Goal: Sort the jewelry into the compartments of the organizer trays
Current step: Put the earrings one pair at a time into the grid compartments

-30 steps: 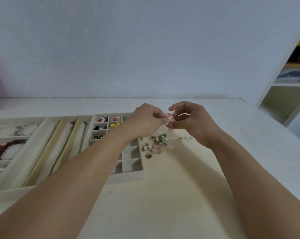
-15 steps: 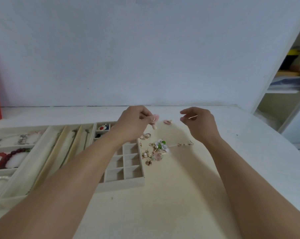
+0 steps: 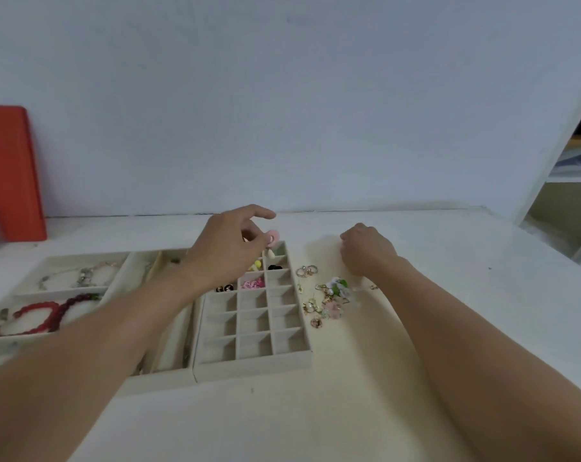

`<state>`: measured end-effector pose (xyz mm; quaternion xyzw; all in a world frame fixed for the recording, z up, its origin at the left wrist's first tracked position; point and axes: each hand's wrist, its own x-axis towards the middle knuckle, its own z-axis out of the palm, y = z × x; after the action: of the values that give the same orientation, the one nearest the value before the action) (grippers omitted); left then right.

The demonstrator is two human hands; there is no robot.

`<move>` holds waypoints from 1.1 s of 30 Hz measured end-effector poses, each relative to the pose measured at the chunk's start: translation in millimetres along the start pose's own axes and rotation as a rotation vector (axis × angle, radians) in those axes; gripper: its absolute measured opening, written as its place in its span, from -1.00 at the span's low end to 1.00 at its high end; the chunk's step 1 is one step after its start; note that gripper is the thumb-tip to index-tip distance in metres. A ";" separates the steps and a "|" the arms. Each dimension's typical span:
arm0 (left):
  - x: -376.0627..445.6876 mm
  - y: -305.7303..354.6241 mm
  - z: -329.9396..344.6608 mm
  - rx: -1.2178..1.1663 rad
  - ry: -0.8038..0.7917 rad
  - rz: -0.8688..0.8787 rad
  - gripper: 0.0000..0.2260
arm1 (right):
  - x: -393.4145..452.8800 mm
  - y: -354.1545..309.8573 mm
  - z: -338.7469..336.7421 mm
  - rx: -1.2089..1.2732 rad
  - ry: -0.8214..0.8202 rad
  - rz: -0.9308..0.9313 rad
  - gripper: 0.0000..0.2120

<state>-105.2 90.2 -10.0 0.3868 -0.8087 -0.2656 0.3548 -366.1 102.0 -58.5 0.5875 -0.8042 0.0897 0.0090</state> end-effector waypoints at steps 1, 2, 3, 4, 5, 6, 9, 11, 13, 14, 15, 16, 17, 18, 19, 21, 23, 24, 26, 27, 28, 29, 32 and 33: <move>1.6 -2.2 -7.2 0.010 -0.004 -0.002 -0.83 | 2.4 -0.3 0.6 -0.014 -0.001 0.011 -0.84; 3.7 -3.4 -13.5 0.023 -0.013 -0.006 -0.86 | 5.0 0.9 1.5 -0.009 0.001 0.032 -0.86; 5.1 -5.0 -20.4 0.042 -0.028 -0.017 -0.89 | 7.5 0.0 3.2 0.018 0.015 0.047 -0.88; 6.9 -6.0 -23.9 0.066 -0.049 -0.030 -0.85 | 9.5 1.1 4.4 0.047 0.028 0.073 -0.87; 8.2 -6.9 -27.2 0.091 -0.069 -0.044 -0.79 | 11.6 -0.1 4.8 0.073 0.037 0.093 -0.88; 9.6 -7.4 -28.0 0.106 -0.089 -0.054 -0.73 | 12.8 -0.1 4.7 0.094 0.043 0.105 -0.86; 9.6 -6.0 -22.0 0.075 -0.117 -0.078 -0.68 | 13.7 -3.5 4.6 0.122 0.026 0.098 -0.75; 9.0 -5.9 -12.8 0.039 -0.118 -0.086 -0.69 | 12.6 -6.3 2.9 0.137 0.022 0.099 -0.74; 9.4 -7.7 -4.4 0.017 -0.097 -0.089 -0.72 | 11.4 -10.0 -4.0 0.167 0.028 0.097 -0.75; 9.9 -9.7 -2.0 0.012 -0.086 -0.098 -0.74 | 10.4 -12.9 -9.3 0.193 0.035 0.077 -0.77; 9.7 -11.5 -0.9 0.011 -0.080 -0.112 -0.75 | 8.9 -17.2 -15.8 0.249 0.041 0.044 -0.78; 9.7 -13.2 -0.5 0.016 -0.081 -0.128 -0.75 | 6.4 -22.4 -23.6 0.364 0.039 0.005 -0.80; 8.9 -13.8 -0.4 0.017 -0.081 -0.137 -0.76 | 1.8 -29.3 -32.1 0.528 0.014 -0.033 -0.83; 7.9 -13.8 -1.1 0.012 -0.077 -0.140 -0.76 | -4.7 -38.0 -40.9 0.704 -0.030 -0.077 -0.85; 7.0 -12.5 -1.8 0.003 -0.072 -0.136 -0.77 | -12.8 -46.3 -48.8 0.860 -0.081 -0.126 -0.88; 5.8 -9.9 -5.9 -0.015 -0.049 -0.132 -0.79 | -26.5 -60.9 -58.9 1.048 -0.163 -0.208 -0.88; 5.1 -7.6 -12.3 -0.032 -0.037 -0.128 -0.82 | -34.7 -70.5 -61.5 1.160 -0.238 -0.218 -0.80; 5.0 -6.8 -14.9 -0.043 -0.041 -0.122 -0.86 | -37.3 -73.2 -61.7 1.205 -0.284 -0.208 -0.77; 3.0 -6.2 -19.3 -0.048 -0.065 -0.098 -0.90 | -41.6 -76.2 -60.5 1.268 -0.375 -0.189 -0.77; 1.4 -7.3 -20.8 -0.042 -0.075 -0.081 -0.89 | -44.4 -77.5 -59.6 1.281 -0.402 -0.185 -0.77; 0.7 -8.9 -21.2 -0.038 -0.081 -0.068 -0.88 | -46.9 -77.9 -58.6 1.287 -0.415 -0.181 -0.77; 0.1 -10.5 -21.5 -0.039 -0.086 -0.060 -0.88 | -49.3 -78.5 -57.1 1.292 -0.419 -0.176 -0.76; -2.1 -14.5 -22.6 -0.060 -0.121 -0.047 -0.87 | -57.8 -82.7 -52.6 1.316 -0.417 -0.160 -0.75; -3.5 -15.4 -22.5 -0.063 -0.144 -0.046 -0.86 | -60.5 -84.1 -51.5 1.319 -0.419 -0.159 -0.74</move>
<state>-79.4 81.0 -8.4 0.3737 -0.8143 -0.3260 0.3016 -272.4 142.3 -3.8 0.5322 -0.5213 0.4432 -0.4985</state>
